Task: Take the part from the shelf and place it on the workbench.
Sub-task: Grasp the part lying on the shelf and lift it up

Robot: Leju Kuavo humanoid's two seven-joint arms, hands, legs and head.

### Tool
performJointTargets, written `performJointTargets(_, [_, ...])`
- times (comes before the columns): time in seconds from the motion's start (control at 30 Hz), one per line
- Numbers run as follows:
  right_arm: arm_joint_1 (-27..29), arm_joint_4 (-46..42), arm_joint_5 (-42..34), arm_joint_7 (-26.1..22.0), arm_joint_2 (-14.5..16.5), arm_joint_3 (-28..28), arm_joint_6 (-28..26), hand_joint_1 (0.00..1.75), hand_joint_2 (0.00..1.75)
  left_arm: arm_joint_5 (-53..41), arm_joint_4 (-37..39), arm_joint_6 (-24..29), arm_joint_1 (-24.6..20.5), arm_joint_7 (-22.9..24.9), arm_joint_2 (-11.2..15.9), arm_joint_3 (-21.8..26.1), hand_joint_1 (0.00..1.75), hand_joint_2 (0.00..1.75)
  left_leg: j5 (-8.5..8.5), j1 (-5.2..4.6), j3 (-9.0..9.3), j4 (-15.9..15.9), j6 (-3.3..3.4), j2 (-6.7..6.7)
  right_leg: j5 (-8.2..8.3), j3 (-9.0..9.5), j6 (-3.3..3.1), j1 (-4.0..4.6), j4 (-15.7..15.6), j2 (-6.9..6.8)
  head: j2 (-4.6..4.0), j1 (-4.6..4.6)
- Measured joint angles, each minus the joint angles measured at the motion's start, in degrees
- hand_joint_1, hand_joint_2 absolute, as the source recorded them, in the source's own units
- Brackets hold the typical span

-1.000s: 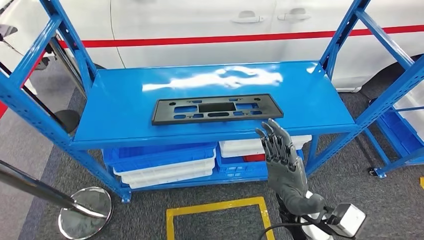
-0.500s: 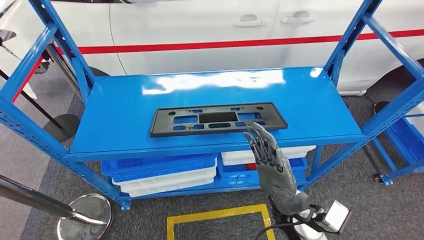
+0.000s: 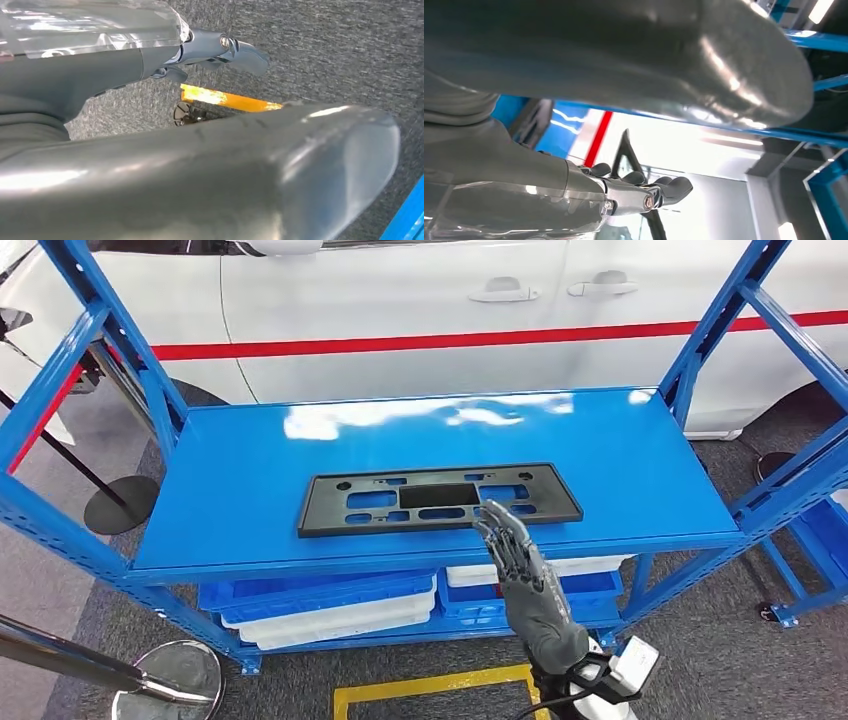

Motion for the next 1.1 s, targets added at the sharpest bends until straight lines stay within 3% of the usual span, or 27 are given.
performJointTargets(0.1, [0.0, 1.5, 0.7, 0.0, 0.0, 0.9, 0.1, 0.0, 0.0, 0.0, 0.0, 0.7, 0.2, 0.3, -0.1, 0.0, 0.0, 0.0, -1.48, 0.23, -0.11, 1.9, -0.78, 0.17, -0.4, 1.18, -1.05, -0.18, -0.9, -0.01, 0.0, -0.01])
performJointTargets(0.13, [0.0, 2.0, 0.8, 0.0, 0.0, 1.1, 0.1, 0.0, 0.0, -0.1, 0.0, 0.9, 0.3, 0.3, -0.1, 0.0, 0.0, 0.0, -2.84, 0.25, -1.4, 4.8, -0.94, 0.21, -0.61, 1.71, -1.4, -0.27, -1.2, -0.11, 0.0, -0.01])
performJointTargets(0.2, [0.0, 2.9, 1.0, 0.0, -0.1, 1.6, 0.1, 0.0, 0.0, -0.1, 0.0, 1.0, 0.6, 0.3, -0.2, 0.1, 0.0, 0.0, -5.95, 0.24, -6.17, 13.1, -1.18, 0.23, -1.25, 2.43, -1.88, -0.09, -1.2, -0.26, 0.0, -0.01])
performJointTargets(0.23, [0.0, 3.3, 1.1, 0.0, -0.1, 1.8, 0.1, 0.0, 0.0, -0.1, 0.0, 1.1, 0.8, 0.3, -0.2, 0.1, 0.0, 0.0, -6.67, 0.25, -8.49, 16.5, -1.26, 0.23, -1.57, 2.75, -1.97, 0.0, -1.2, -0.25, 0.0, -0.01])
performJointTargets(0.27, [0.1, 3.7, 1.3, 0.0, -0.1, 2.0, 0.1, 0.0, 0.0, -0.1, 0.0, 1.1, 1.0, 0.3, -0.2, 0.1, 0.0, 0.0, -5.98, 0.24, -9.91, 17.8, -1.26, 0.23, -1.94, 3.16, -1.98, 0.07, -1.2, -0.2, 0.0, -0.01])
performJointTargets(0.3, [0.0, 4.1, 1.4, 0.0, -0.1, 2.1, 0.1, 0.0, 0.0, 0.0, 0.0, 1.1, 1.1, 0.3, -0.2, 0.1, 0.0, 0.0, -4.09, 0.24, -10.18, 16.7, -1.2, 0.23, -2.34, 3.67, -1.95, 0.11, -1.1, -0.13, 0.0, -0.01])
performJointTargets(0.37, [-0.2, 5.0, 1.8, 0.0, -0.1, 2.5, 0.3, 0.0, 0.87, 0.0, 0.0, 1.2, 1.3, 0.2, -0.2, 0.1, 0.0, 0.0, 1.58, 0.21, -7.94, 9.0, -0.84, 0.3, -3.29, 4.86, -1.72, 0.15, -1.1, -0.07, 0.0, -0.01])
performJointTargets(0.43, [-0.8, 6.1, 2.2, 0.1, -0.1, 3.0, 0.2, 0.0, 1.75, 0.0, 0.0, 1.2, 1.3, 0.1, -0.2, 0.1, 0.0, 0.0, 4.46, 0.02, -5.67, 2.7, -0.31, 0.35, -4.08, 5.41, -1.24, 0.38, -0.8, -0.01, 0.0, -0.01])
performJointTargets(0.6, [-4.0, 9.4, 2.9, 1.1, 1.3, 4.2, -1.9, 0.0, 1.75, -0.2, 0.0, 1.2, 1.2, -0.2, -0.3, 0.2, 0.0, 0.0, 4.24, 0.0, -4.79, 0.8, 1.12, 0.27, -5.59, 4.77, 0.22, 0.27, 0.7, 0.07, 0.0, 0.0])
performJointTargets(0.67, [-5.3, 10.5, 3.1, 1.5, 1.8, 4.4, -2.5, 0.0, 1.75, -0.2, 0.0, 1.2, 1.2, -0.3, -0.3, 0.2, 0.0, 0.0, 4.01, 0.08, -4.21, 0.4, 1.61, 0.27, -8.31, 1.63, 0.84, -0.01, 6.9, 0.05, 0.0, 0.0])
performJointTargets(0.73, [-5.8, 11.5, 3.1, 1.6, 2.1, 4.7, -2.7, 0.0, 1.75, -0.3, 0.0, 1.2, 1.2, -0.3, -0.3, 0.2, 0.0, 0.0, 3.5, 0.05, -3.69, 0.4, 1.82, 0.17, -10.61, -3.18, 1.26, -0.34, 14.7, 0.04, 0.0, -0.01])
performJointTargets(0.77, [-5.8, 12.0, 3.2, 1.6, 2.1, 4.7, -2.7, 0.0, 1.75, -0.4, 0.0, 1.2, 1.2, -0.3, -0.3, 0.2, 0.0, 0.0, 3.2, 0.04, -3.33, 0.4, 1.79, 0.07, -10.29, -4.73, 1.37, -0.49, 16.5, 0.03, 0.0, -0.01])
performJointTargets(0.8, [-5.9, 12.4, 3.2, 1.7, 2.2, 4.8, -2.8, 0.0, 1.75, -0.4, 0.0, 1.2, 1.2, -0.3, -0.3, 0.2, 0.0, 0.0, 2.85, 0.04, -2.85, 0.4, 1.72, -0.03, -8.74, -5.14, 1.39, -0.61, 15.9, 0.02, 0.0, -0.01])
performJointTargets(0.87, [-6.2, 12.9, 3.6, 1.9, 2.3, 4.9, -3.4, 0.0, 1.75, -0.5, 0.0, 1.2, 1.3, -0.3, -0.4, 0.2, 0.0, 0.0, 2.06, 0.04, -1.64, 0.4, 1.46, -0.2, -3.35, -2.93, 1.18, -0.73, 8.8, 0.01, 0.0, 0.0])
performJointTargets(0.93, [-6.9, 13.4, 5.1, 2.3, 2.6, 4.9, -5.4, 0.0, 1.75, -0.7, 0.0, 1.4, 1.2, -0.2, -0.4, 0.2, 0.0, 0.0, 1.35, -0.09, -0.9, 0.4, 0.96, -0.27, -0.31, -0.27, 0.67, -0.48, 2.2, 0.05, 0.0, 0.01])
performJointTargets(1.0, [-7.9, 14.2, 8.6, 2.8, 3.1, 5.0, -9.9, 0.0, 1.75, -1.1, 0.0, 1.8, 1.1, -0.1, -0.5, 0.2, 0.0, 0.0, 0.99, -0.13, -0.87, 0.4, 0.32, -0.25, -0.58, 0.45, 0.12, -0.1, 0.6, 0.14, 0.0, 0.01])
performJointTargets(1.1, [-10.2, 16.3, 18.9, 4.5, 3.9, 5.5, -21.1, 0.0, 1.75, -1.9, 0.0, 2.3, 0.9, -0.1, -0.6, 0.2, 0.0, 0.0, 0.03, 0.03, -1.02, 1.3, -0.51, 0.01, -0.83, 0.98, -0.81, -0.26, -0.3, 0.23, 0.0, 0.0])
